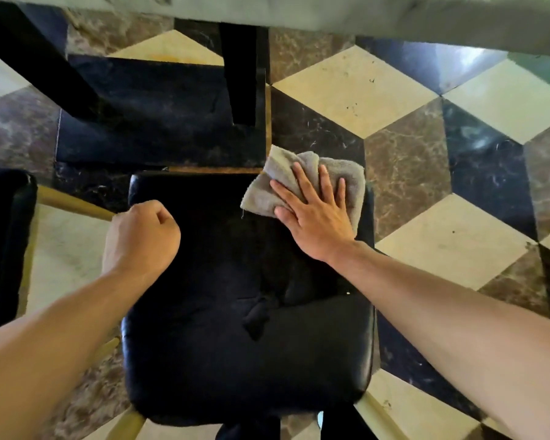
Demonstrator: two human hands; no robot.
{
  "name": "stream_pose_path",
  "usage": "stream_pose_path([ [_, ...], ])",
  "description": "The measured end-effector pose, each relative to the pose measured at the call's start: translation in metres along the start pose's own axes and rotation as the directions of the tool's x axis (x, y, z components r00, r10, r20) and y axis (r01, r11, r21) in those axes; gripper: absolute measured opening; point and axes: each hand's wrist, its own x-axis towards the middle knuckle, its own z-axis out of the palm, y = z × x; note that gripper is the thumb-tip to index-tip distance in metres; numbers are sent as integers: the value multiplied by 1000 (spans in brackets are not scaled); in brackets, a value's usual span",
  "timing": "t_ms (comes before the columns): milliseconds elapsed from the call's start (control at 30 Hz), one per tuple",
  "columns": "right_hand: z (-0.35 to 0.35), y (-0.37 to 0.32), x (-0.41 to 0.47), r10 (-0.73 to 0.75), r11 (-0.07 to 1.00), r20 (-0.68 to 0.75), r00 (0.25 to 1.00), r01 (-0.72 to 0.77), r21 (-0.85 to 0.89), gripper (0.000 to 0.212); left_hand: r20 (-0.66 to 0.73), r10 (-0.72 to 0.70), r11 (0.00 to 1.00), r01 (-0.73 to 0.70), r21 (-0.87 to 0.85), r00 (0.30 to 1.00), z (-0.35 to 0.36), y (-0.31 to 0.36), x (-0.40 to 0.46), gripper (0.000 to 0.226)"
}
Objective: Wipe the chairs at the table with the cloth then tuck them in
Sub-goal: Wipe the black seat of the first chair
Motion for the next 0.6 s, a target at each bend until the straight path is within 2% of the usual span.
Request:
stream_pose_path([
  [100, 5, -25, 6, -14, 999, -8, 1000, 14, 39, 57, -20, 14, 1000, -14, 9, 1000, 5, 6, -3, 27],
  [200, 21, -41, -25, -272, 962, 15, 962, 272, -19, 53, -49, 1, 1000, -1, -7, 999, 8, 10, -10, 27],
  [300, 39, -33, -72, -538, 835, 108, 836, 546, -70, 51, -44, -11, 1000, 11, 9, 999, 14, 21, -18, 26],
  [367, 46, -21, -104, -640, 740, 187, 745, 664, -111, 51, -27, -24, 999, 24, 23, 999, 18, 30, -22, 25],
  [467, 50, 5, -140, -719, 605, 302, 626, 778, -173, 53, -2, -24, 1000, 24, 10, 1000, 23, 44, -29, 25],
  [600, 42, 49, -156, -748, 529, 323, 579, 815, -236, 55, 46, 13, 1000, -12, -13, 999, 28, 66, -38, 27],
])
